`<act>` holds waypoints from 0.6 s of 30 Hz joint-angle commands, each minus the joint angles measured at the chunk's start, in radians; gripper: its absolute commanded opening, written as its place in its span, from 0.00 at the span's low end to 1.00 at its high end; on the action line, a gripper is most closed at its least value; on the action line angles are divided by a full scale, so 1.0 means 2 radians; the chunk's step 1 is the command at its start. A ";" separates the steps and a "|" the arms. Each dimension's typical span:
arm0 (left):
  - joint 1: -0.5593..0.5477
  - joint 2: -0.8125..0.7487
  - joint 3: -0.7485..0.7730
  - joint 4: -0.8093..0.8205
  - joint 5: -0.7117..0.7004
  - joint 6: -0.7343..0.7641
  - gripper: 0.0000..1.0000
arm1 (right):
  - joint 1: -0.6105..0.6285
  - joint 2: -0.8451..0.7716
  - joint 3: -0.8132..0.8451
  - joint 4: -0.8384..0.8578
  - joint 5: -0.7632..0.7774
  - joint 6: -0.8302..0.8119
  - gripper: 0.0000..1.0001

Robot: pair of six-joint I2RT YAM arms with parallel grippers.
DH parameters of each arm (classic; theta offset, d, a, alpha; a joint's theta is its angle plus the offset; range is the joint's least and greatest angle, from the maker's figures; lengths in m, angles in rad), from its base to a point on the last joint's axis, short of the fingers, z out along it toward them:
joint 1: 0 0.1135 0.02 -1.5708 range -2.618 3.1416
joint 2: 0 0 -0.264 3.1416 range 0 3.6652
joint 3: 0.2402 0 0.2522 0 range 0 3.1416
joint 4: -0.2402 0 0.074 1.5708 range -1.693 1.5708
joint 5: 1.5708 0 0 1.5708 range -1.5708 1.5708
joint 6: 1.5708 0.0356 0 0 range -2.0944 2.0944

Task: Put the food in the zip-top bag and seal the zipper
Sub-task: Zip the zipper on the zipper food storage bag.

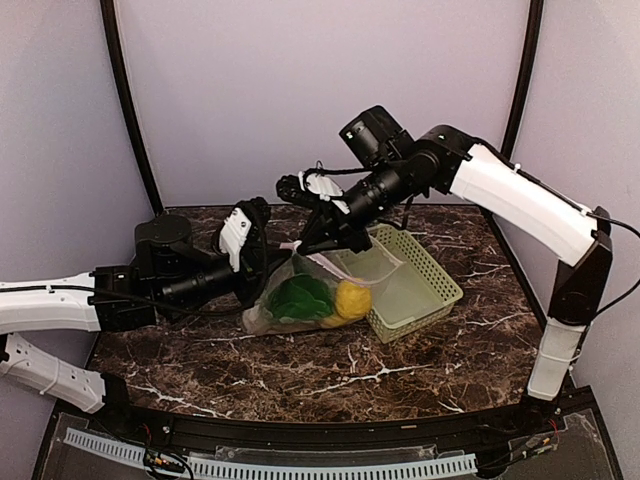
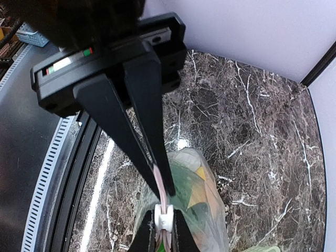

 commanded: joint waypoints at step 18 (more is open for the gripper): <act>0.081 -0.096 -0.089 0.023 -0.048 -0.028 0.01 | -0.111 -0.052 -0.076 -0.066 0.003 0.007 0.07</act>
